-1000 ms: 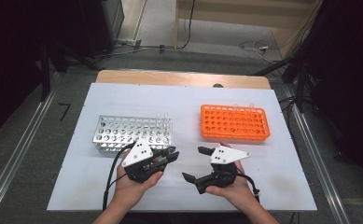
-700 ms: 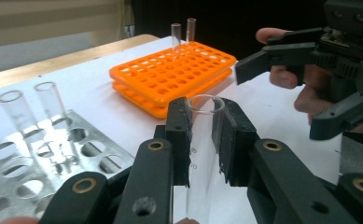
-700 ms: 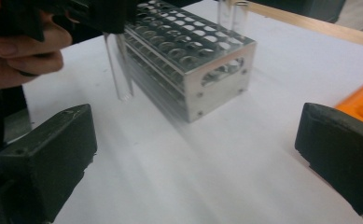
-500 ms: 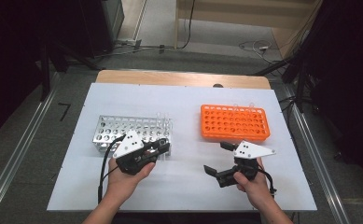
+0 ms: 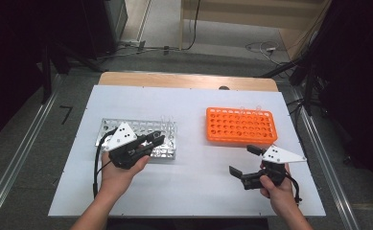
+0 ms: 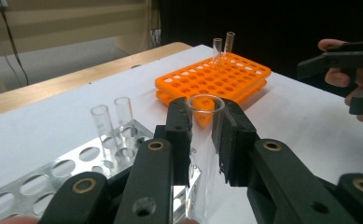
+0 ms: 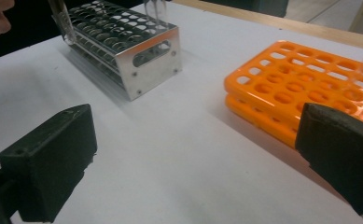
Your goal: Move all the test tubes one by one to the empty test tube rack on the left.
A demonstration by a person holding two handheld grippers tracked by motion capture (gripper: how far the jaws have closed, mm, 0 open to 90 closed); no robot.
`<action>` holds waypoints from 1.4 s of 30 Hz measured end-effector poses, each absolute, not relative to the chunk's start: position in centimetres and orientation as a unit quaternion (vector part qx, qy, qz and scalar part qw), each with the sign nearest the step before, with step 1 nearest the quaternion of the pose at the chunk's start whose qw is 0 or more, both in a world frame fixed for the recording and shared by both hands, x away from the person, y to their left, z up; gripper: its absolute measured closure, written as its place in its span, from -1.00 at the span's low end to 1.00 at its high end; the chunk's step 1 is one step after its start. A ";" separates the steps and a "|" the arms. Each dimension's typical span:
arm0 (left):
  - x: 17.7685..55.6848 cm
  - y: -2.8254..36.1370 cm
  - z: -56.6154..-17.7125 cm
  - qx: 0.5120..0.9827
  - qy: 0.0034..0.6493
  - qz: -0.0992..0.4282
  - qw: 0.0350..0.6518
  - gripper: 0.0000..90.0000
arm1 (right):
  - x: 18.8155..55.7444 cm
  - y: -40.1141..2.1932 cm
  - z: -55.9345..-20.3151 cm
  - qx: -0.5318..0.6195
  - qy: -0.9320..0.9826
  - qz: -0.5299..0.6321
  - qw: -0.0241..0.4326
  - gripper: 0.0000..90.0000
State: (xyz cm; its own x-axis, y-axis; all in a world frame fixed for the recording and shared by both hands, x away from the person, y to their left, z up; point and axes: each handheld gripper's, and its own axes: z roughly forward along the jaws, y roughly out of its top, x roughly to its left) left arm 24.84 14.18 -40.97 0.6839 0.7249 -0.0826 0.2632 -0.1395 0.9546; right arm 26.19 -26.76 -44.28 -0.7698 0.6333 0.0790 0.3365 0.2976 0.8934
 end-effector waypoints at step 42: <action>33.6 15.7 -41.1 0.691 0.401 0.256 0.545 0.69 | 27.3 -31.6 -45.3 0.361 0.771 0.499 0.162 -1.00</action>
State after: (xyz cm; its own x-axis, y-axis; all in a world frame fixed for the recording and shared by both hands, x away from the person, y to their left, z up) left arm 33.56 15.74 -41.10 0.5471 0.8328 -0.0842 0.2762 -0.0847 0.9574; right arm 27.28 -31.62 -45.32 -0.6862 0.7188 0.1112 0.3952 0.2401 0.8867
